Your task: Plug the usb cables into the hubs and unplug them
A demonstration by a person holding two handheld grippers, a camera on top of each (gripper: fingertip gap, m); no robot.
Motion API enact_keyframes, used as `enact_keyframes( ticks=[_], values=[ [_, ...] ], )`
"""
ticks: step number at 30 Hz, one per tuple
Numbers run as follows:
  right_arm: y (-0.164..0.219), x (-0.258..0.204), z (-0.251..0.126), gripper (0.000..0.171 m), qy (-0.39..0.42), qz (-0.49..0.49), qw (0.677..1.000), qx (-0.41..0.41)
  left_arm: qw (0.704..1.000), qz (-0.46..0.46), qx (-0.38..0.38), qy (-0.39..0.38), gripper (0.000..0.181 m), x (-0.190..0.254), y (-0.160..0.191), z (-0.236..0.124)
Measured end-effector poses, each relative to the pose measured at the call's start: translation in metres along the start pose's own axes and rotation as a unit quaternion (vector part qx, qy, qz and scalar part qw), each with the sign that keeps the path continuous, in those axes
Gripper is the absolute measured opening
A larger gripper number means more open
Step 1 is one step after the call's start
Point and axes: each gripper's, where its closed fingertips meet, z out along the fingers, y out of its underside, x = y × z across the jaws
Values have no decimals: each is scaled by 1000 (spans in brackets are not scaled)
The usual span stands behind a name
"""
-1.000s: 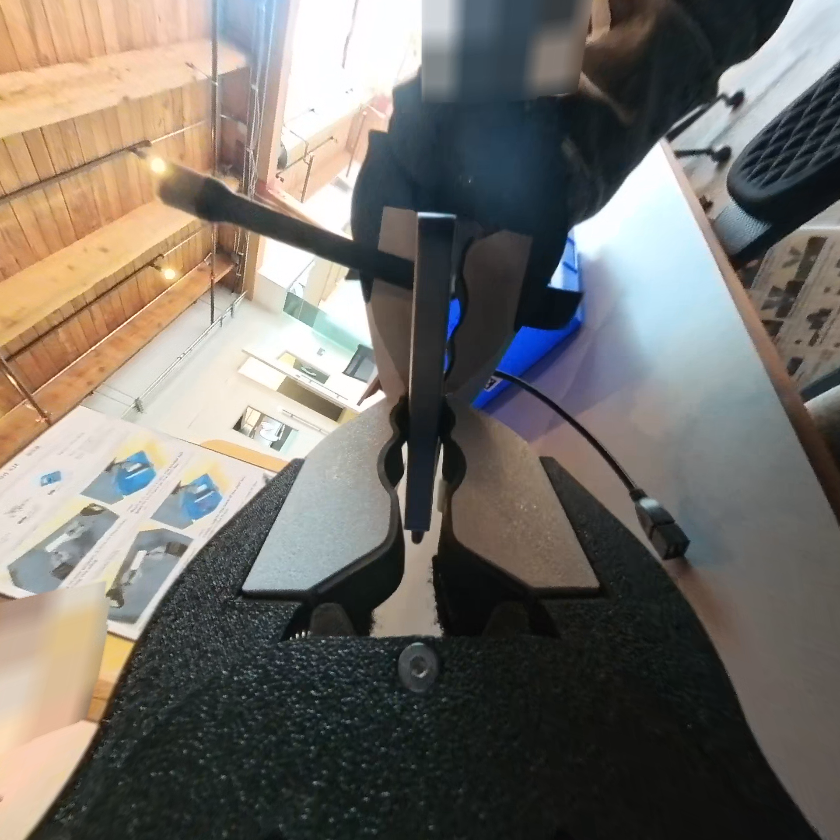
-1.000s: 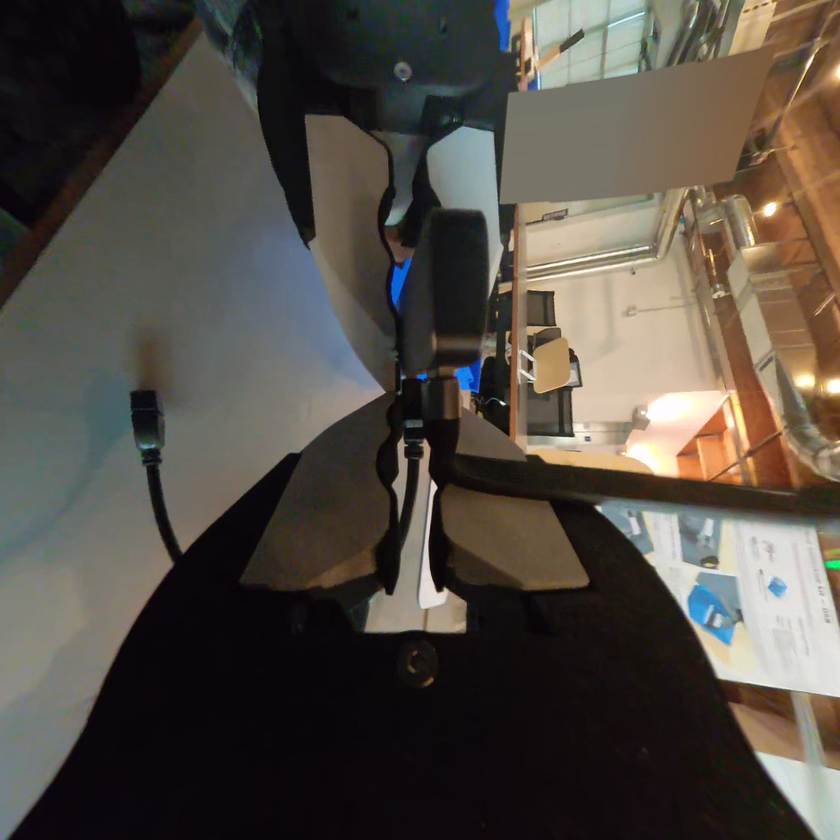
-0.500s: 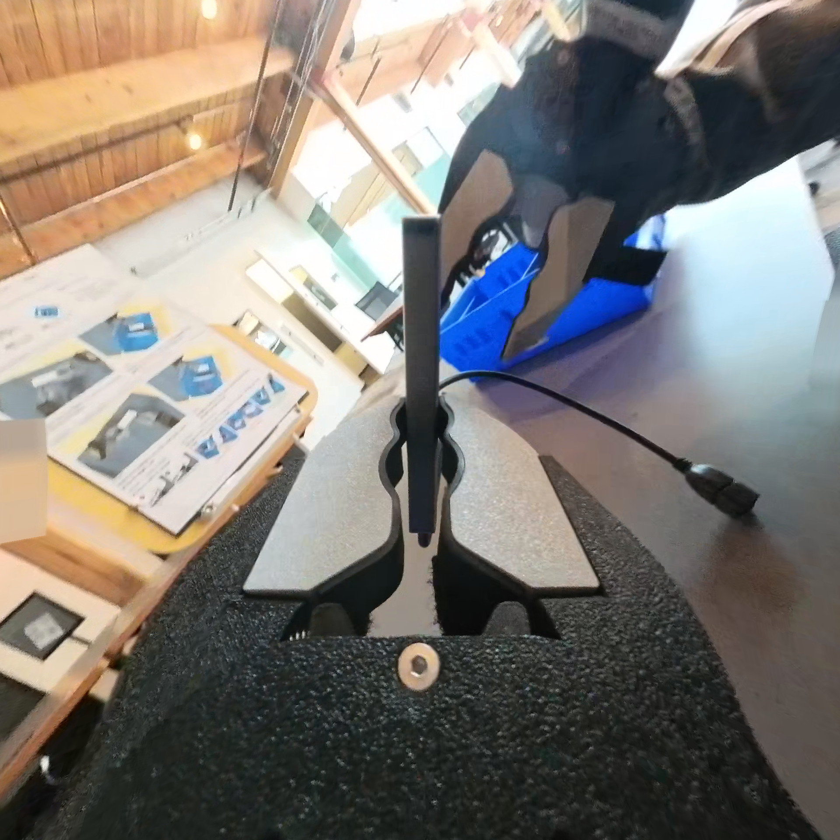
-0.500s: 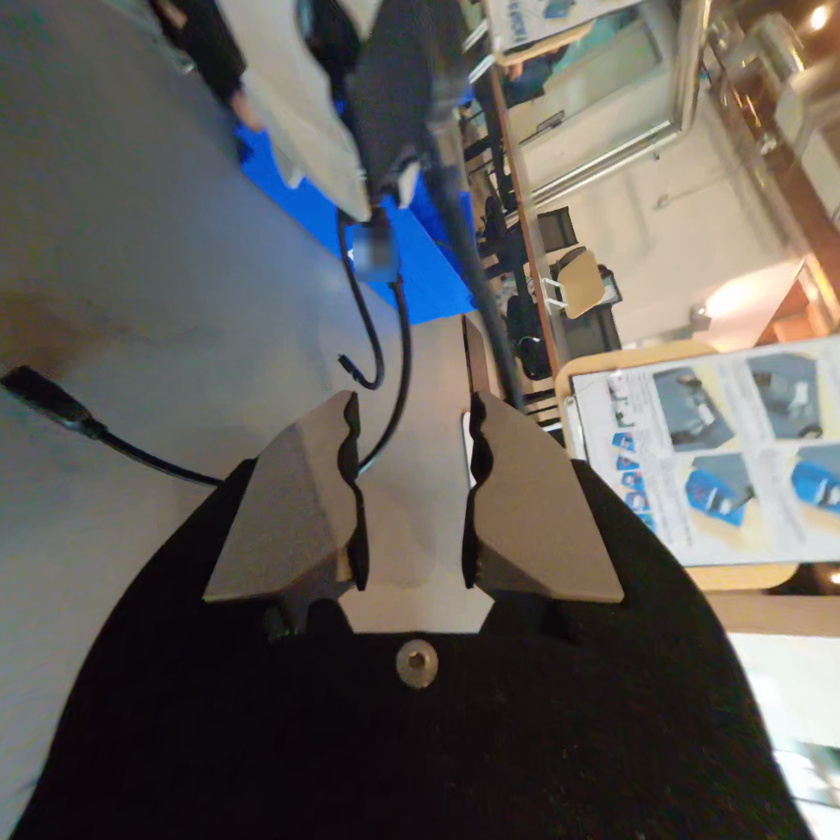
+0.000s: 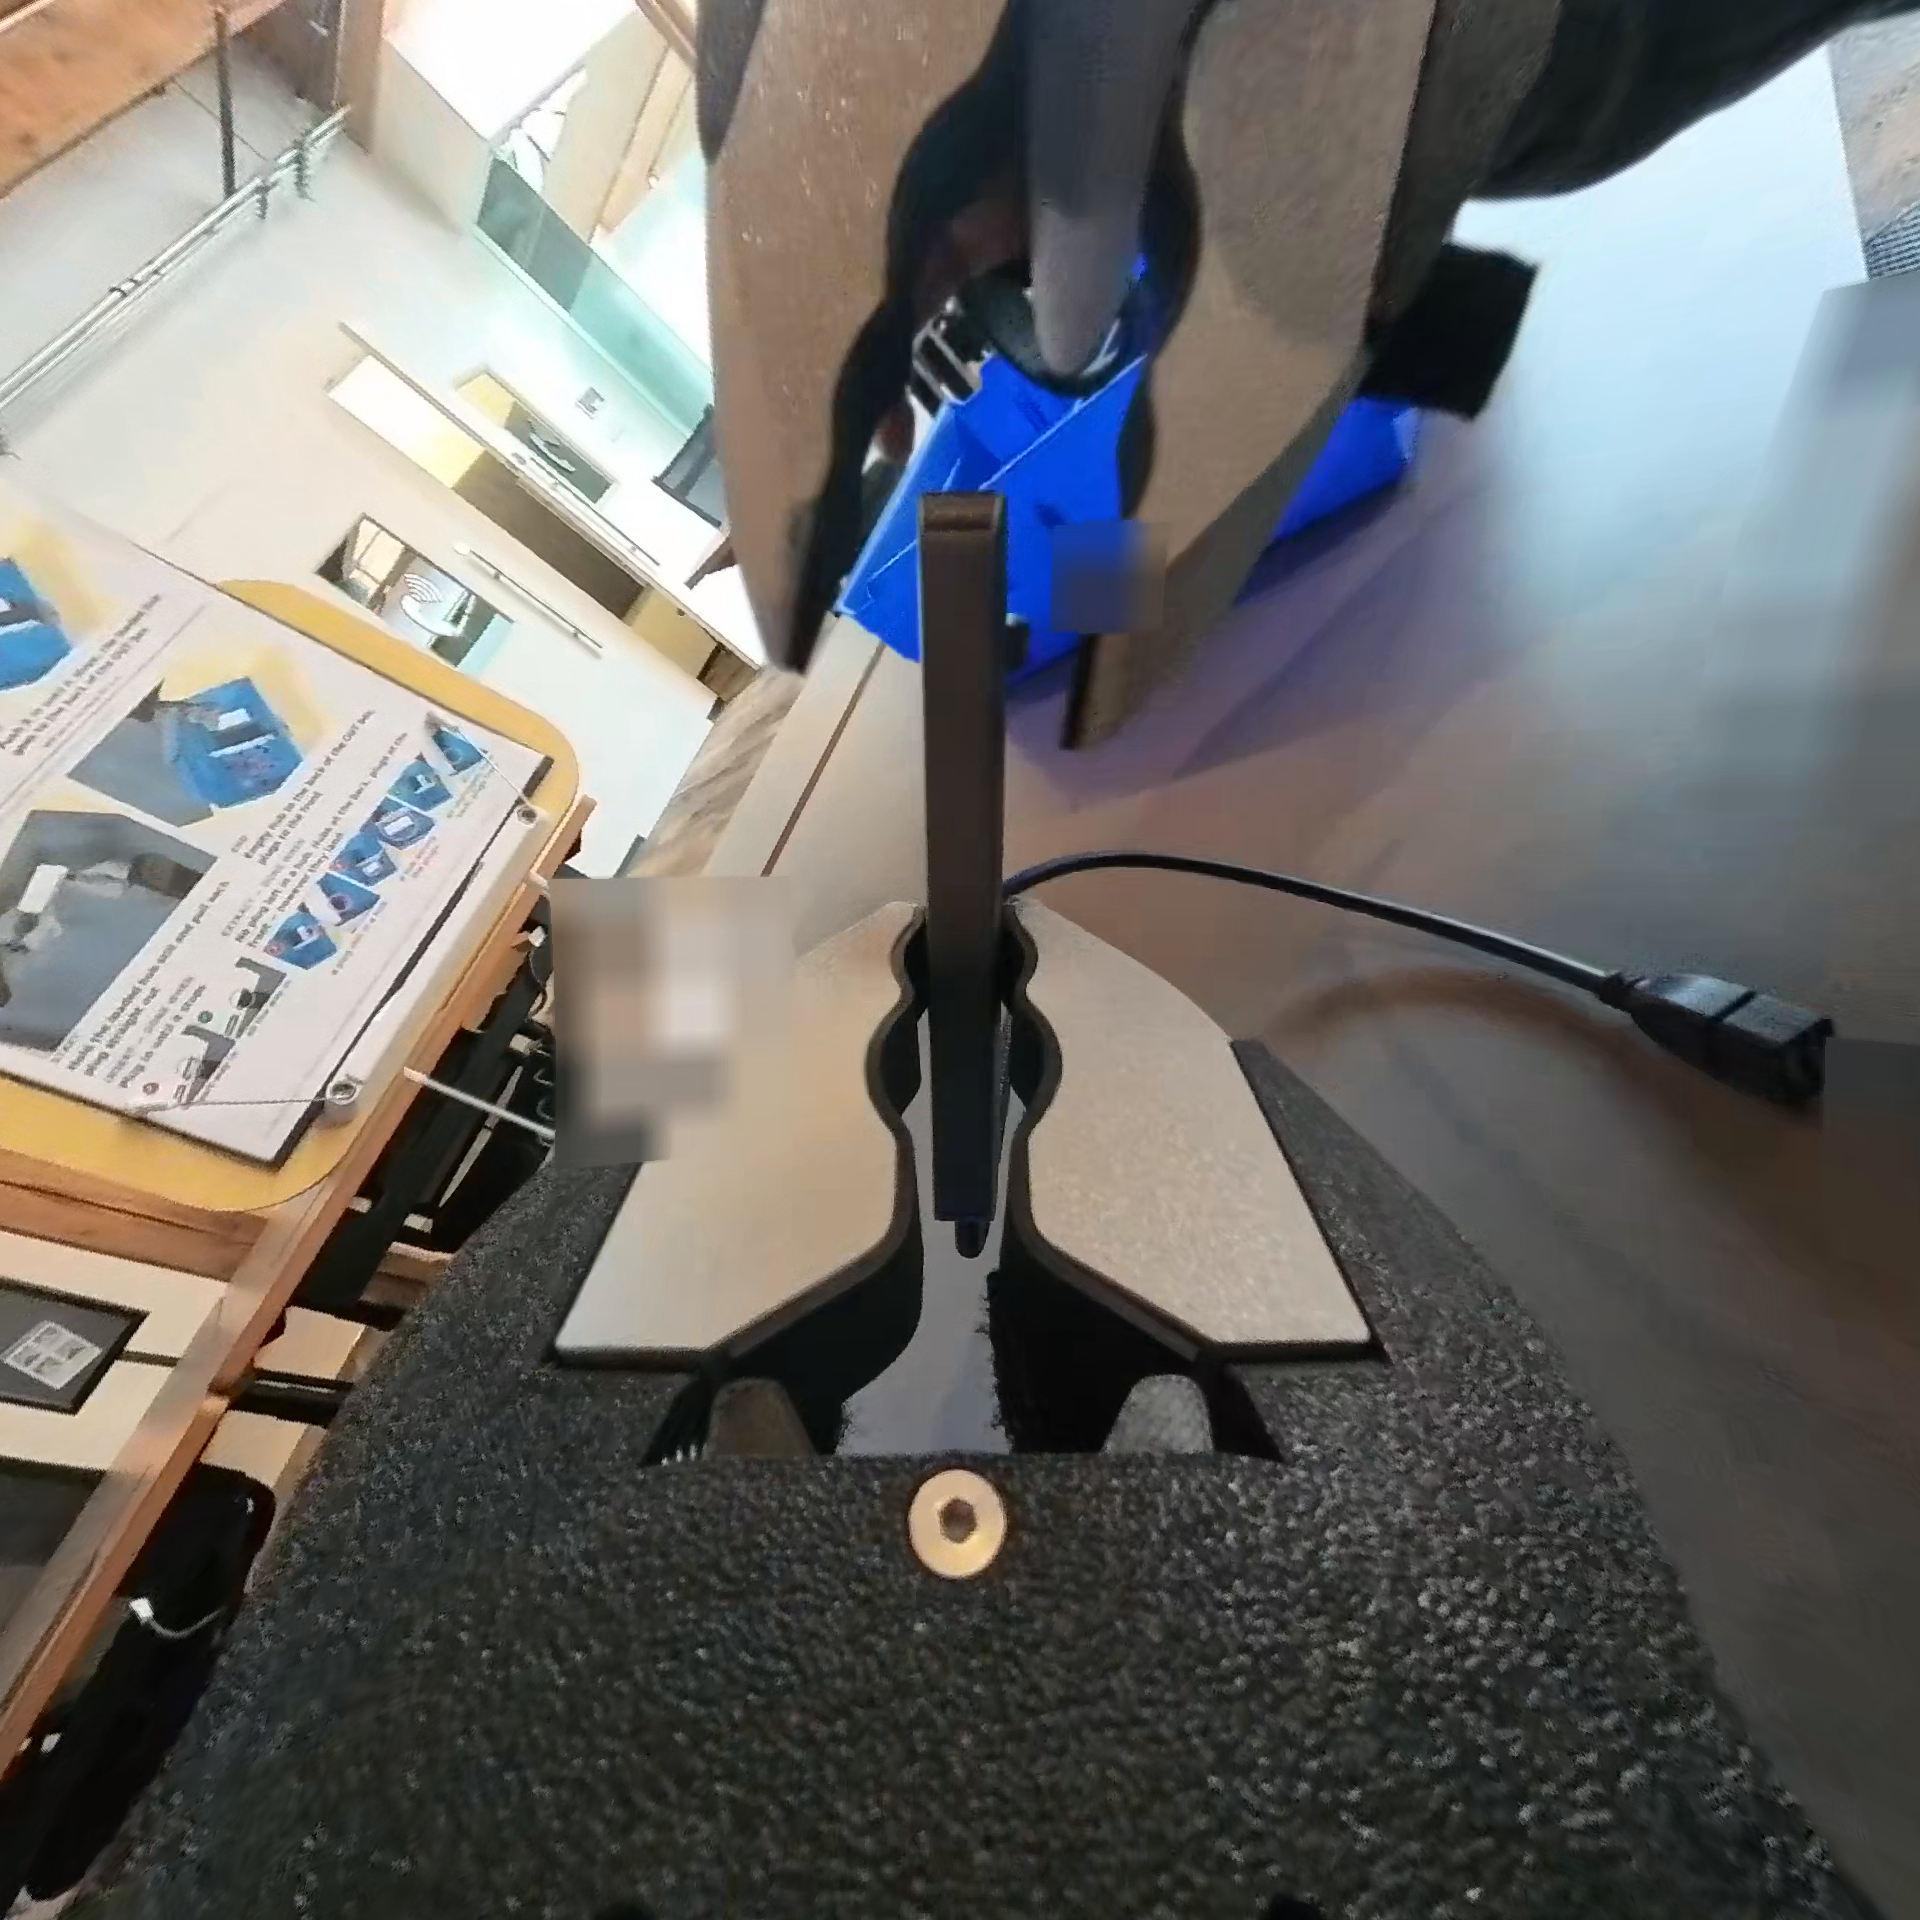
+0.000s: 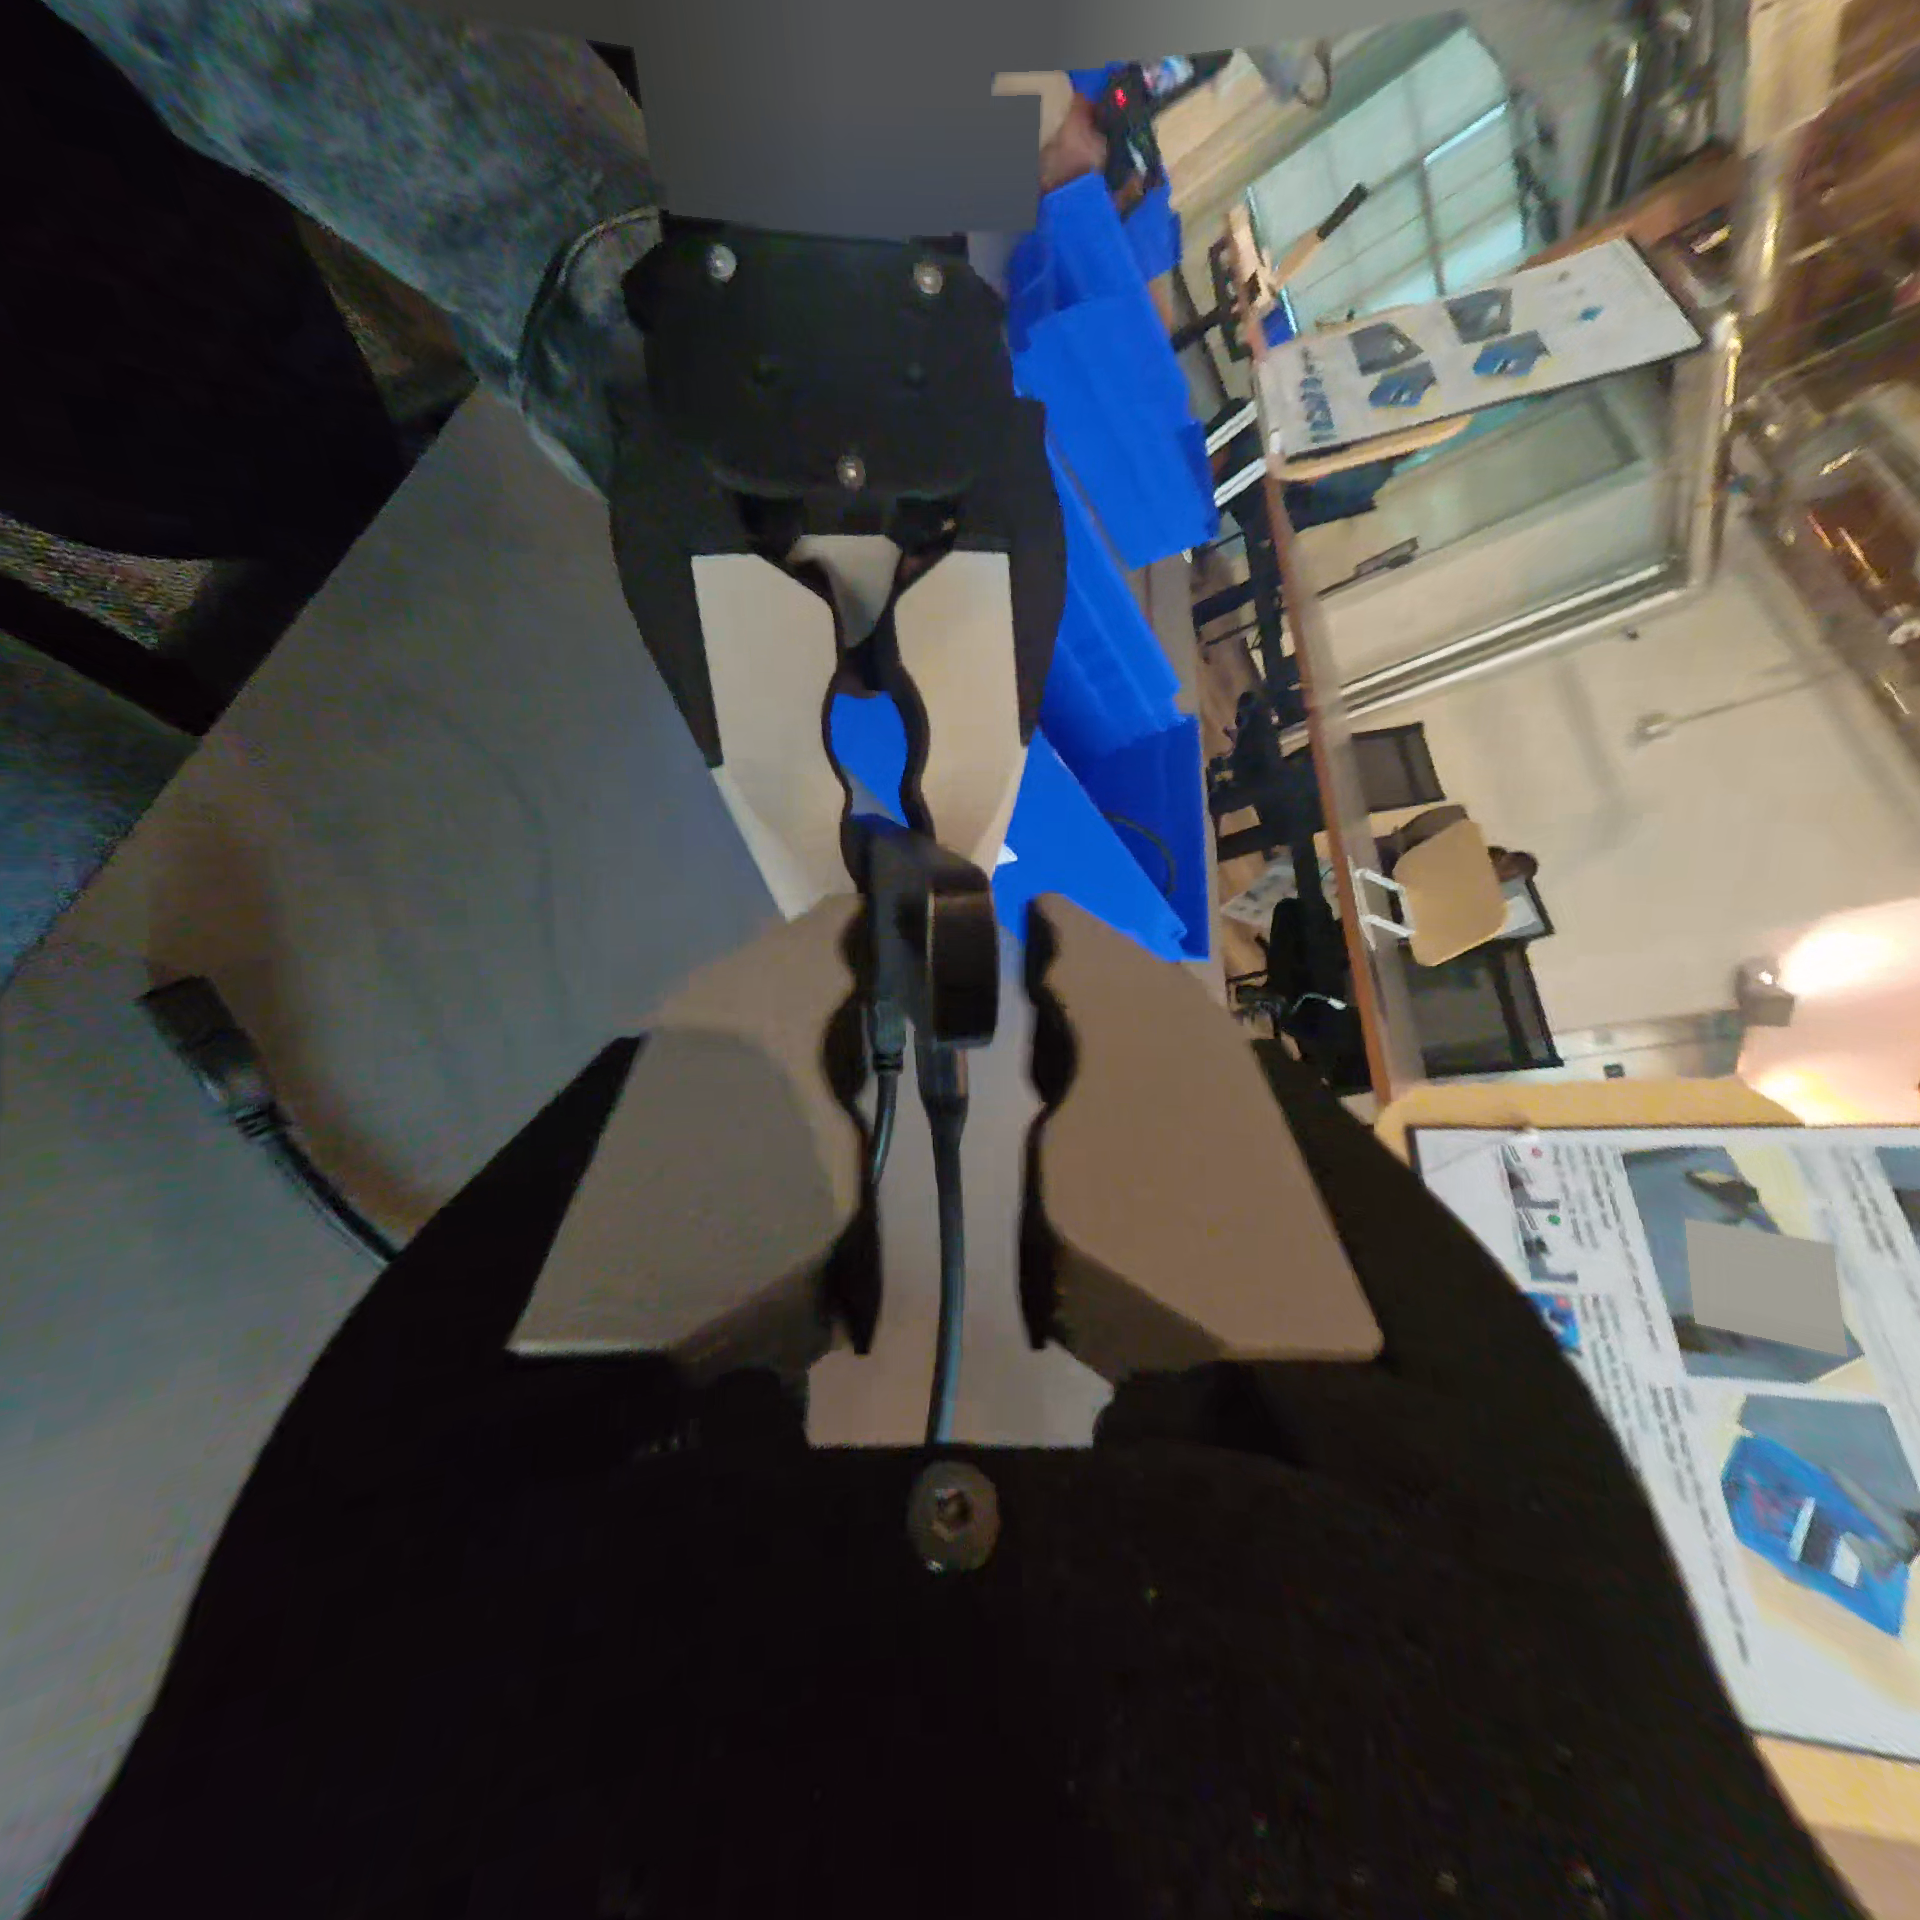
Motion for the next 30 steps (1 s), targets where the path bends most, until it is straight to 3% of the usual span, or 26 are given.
enact_keyframes(
  ticks=[1, 4, 7, 10, 14, 17, 20, 24, 28, 30],
  values=[
    [-1, -2, 1, 17, -5, -4, 1000, 1, 1000, -1, -3, 4, 12, 2, 0, 0],
    [-5, -6, 0, 12, -13, 6, 1000, 9, 1000, 1, -10, 0, 14, 1, -1, -2],
    [-8, 1, -7, 12, 4, 49, 998, 41, 998, -59, 13, -16, 19, -8, -7, -6],
    [-10, 19, -18, 12, 28, 119, 989, 84, 983, -177, 41, -6, 58, -15, -8, -9],
    [-5, 34, -28, 11, 29, 219, 965, 143, 926, -356, 119, 32, 98, -24, -19, -17],
    [-1, 39, -29, 11, 12, 297, 936, 189, 895, -404, 182, 44, 72, -32, -32, -27],
    [0, 42, -29, 12, -7, 361, 901, 242, 877, -432, 206, 51, 64, -36, -38, -29],
    [5, 42, -28, 11, -25, 409, 865, 288, 873, -433, 218, 61, 53, -34, -44, -25],
    [8, 42, -32, 12, -43, 439, 838, 320, 874, -430, 220, 55, 23, -37, -43, -23],
    [9, 40, -32, 12, -50, 445, 834, 322, 877, -427, 210, 68, 18, -34, -41, -21]
  ],
)
